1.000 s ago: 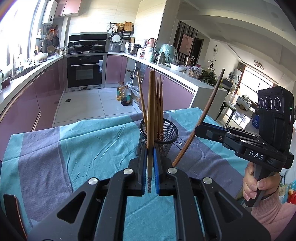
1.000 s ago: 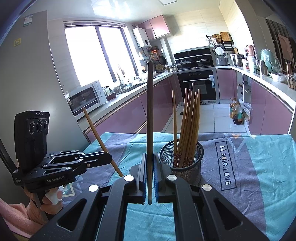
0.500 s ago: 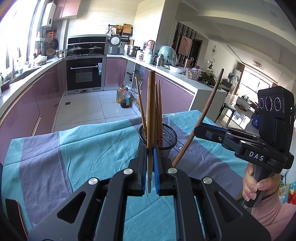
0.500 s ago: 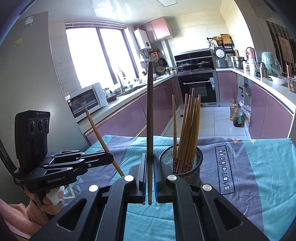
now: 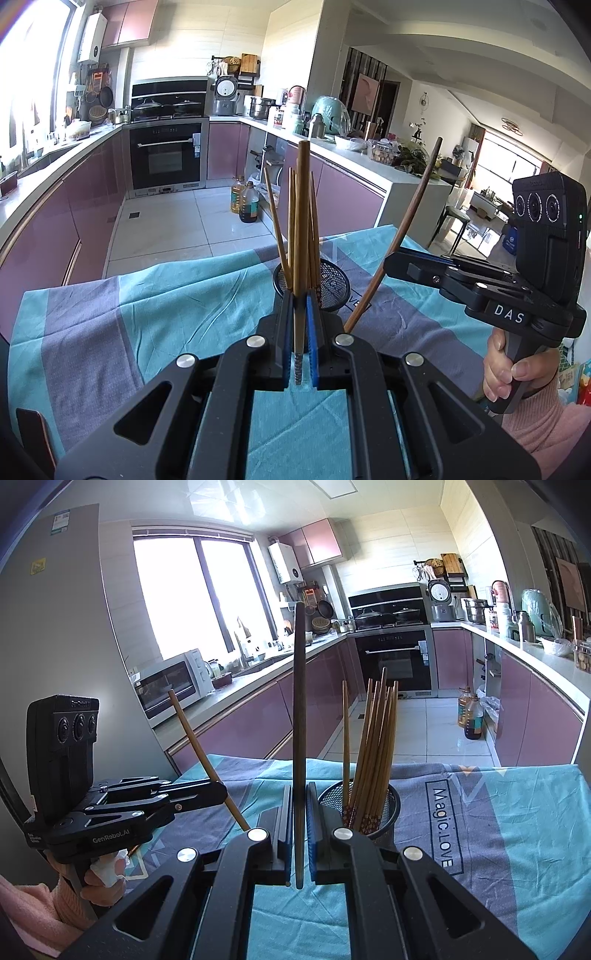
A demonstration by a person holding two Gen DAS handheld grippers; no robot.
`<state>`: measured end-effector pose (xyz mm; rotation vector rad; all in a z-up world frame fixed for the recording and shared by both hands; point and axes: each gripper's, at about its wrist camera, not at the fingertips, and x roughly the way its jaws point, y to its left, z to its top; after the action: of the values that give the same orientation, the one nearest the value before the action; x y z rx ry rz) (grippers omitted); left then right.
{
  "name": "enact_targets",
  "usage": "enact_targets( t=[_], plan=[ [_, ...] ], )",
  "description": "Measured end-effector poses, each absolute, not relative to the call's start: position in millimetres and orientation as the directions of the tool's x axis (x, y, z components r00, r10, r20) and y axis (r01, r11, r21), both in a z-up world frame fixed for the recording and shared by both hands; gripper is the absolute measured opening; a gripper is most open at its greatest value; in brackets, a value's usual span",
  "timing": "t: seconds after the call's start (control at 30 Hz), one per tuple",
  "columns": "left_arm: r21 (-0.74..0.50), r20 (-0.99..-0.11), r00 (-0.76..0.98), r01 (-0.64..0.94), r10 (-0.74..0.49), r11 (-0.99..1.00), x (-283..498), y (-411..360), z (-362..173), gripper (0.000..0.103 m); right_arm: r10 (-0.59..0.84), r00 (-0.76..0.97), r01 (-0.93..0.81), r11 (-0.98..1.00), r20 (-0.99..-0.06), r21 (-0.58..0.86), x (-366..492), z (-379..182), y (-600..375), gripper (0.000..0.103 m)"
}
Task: Organize utensils
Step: 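Carry the left tool's chopstick over the mesh cup while the right tool follows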
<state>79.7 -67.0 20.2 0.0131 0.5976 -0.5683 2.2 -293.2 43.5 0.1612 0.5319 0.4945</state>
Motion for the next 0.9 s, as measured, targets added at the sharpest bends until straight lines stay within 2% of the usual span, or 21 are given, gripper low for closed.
enact_targets(
  t=[0.9],
  plan=[
    [-0.129,-0.501,0.691,0.536,-0.521,0.835,80.8,-77.4,41.2,0.008,0.487,0.768,-0.422,0.873,-0.415,0.244,4.2,64.0,-295.8,0.006]
  ],
)
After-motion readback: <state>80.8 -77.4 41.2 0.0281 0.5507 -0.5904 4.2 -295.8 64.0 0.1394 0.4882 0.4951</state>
